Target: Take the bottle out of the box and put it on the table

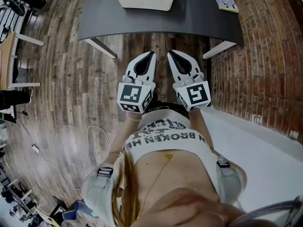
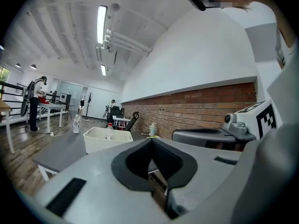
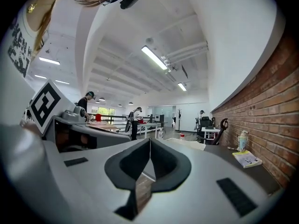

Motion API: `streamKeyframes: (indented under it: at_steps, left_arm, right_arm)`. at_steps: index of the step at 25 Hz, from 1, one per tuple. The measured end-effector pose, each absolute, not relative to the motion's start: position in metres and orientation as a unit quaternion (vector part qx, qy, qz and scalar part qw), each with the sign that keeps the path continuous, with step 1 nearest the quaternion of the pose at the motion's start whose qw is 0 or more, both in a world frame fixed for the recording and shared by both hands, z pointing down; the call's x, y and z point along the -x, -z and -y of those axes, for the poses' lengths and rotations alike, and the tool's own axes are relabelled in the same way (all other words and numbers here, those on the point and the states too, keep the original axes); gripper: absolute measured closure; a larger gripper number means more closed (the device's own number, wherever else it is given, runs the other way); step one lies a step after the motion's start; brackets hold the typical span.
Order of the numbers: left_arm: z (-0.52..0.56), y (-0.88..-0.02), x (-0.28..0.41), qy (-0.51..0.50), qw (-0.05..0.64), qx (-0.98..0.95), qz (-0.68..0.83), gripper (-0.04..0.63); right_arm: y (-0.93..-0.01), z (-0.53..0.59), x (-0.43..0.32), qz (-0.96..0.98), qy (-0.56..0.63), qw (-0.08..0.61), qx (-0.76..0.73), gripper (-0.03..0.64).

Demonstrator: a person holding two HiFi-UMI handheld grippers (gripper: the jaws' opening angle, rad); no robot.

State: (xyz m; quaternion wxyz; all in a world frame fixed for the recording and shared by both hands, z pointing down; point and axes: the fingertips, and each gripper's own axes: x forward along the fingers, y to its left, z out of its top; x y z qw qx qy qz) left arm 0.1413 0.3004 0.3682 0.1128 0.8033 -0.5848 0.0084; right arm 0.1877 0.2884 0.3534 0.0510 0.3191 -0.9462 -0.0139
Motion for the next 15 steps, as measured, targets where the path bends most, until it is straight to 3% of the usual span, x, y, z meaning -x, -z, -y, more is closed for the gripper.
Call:
streamKeyframes:
  at_steps: [15]
  left_arm:
    - [-0.222,-0.380,-0.078,-0.014,0.119,-0.822,0.557,0.589]
  right_arm:
    - [-0.366,-0.209,-0.114,0.941,0.003,0.051,-0.335,0.607]
